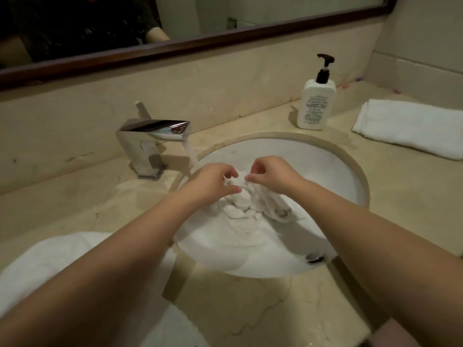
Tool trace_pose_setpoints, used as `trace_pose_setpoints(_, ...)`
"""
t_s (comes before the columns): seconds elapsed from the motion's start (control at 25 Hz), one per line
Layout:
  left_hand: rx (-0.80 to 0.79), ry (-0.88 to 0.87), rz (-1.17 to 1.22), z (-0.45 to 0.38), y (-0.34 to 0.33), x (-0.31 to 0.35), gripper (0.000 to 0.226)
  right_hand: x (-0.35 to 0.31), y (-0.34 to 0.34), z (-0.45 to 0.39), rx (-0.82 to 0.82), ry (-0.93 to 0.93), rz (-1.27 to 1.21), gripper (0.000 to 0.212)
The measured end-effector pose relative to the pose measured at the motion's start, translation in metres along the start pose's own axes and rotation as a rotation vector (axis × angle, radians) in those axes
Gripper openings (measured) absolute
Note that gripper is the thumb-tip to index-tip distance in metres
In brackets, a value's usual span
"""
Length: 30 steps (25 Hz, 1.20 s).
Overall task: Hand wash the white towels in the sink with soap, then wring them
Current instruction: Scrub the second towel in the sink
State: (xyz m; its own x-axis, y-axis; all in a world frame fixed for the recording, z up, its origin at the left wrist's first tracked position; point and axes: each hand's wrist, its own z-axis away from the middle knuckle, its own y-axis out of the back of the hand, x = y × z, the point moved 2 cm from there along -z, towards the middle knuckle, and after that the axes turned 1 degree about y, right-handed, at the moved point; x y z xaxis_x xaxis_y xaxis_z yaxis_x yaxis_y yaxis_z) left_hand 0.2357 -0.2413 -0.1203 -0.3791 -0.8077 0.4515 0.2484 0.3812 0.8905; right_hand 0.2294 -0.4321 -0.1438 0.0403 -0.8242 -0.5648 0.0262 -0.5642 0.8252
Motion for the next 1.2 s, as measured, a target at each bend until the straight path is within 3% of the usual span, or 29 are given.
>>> trace_pose_setpoints(0.2,-0.062,0.084,0.002,-0.022,-0.019,-0.025,0.059,-0.008,-0.022,-0.005,-0.223,-0.003,-0.048,0.030)
trace_pose_setpoints(0.32,-0.100,0.135,-0.039,-0.025,-0.023,-0.037,0.038,-0.002,-0.034,-0.005,-0.307,-0.017,-0.056,0.024)
trace_pose_setpoints(0.4,-0.132,0.156,-0.041,-0.026,-0.023,-0.036,0.018,0.000,-0.035,-0.006,-0.269,0.013,-0.054,0.008)
trace_pose_setpoints(0.44,-0.133,0.165,-0.034,-0.027,-0.021,-0.035,0.017,-0.001,-0.034,-0.007,-0.237,0.022,-0.084,0.009)
trace_pose_setpoints(0.56,-0.041,0.174,0.028,-0.025,-0.013,-0.027,0.024,-0.005,-0.026,-0.009,-0.067,0.028,-0.315,0.015)
trace_pose_setpoints(0.68,0.032,0.155,0.324,-0.021,-0.006,-0.022,0.035,-0.008,-0.015,-0.009,0.077,-0.001,-0.511,0.017)
trace_pose_setpoints(0.76,-0.033,0.141,0.455,-0.021,-0.004,-0.023,0.039,-0.009,-0.012,-0.007,0.122,-0.063,-0.690,0.016)
trace_pose_setpoints(0.88,-0.158,0.137,0.388,-0.022,-0.005,-0.030,0.040,-0.011,-0.008,-0.004,0.200,-0.095,-0.850,0.017)
trace_pose_setpoints(1.0,-0.206,0.168,0.446,-0.024,-0.009,-0.032,0.036,-0.006,-0.001,-0.003,0.258,-0.117,-0.790,0.020)
trace_pose_setpoints(1.12,-0.182,0.191,0.809,-0.021,-0.007,-0.020,0.031,0.004,-0.003,-0.002,0.105,-0.184,-0.518,0.037)
trace_pose_setpoints(1.2,-0.174,0.173,0.961,-0.022,-0.005,-0.017,0.038,-0.003,-0.003,0.002,0.061,-0.160,-0.525,0.053)
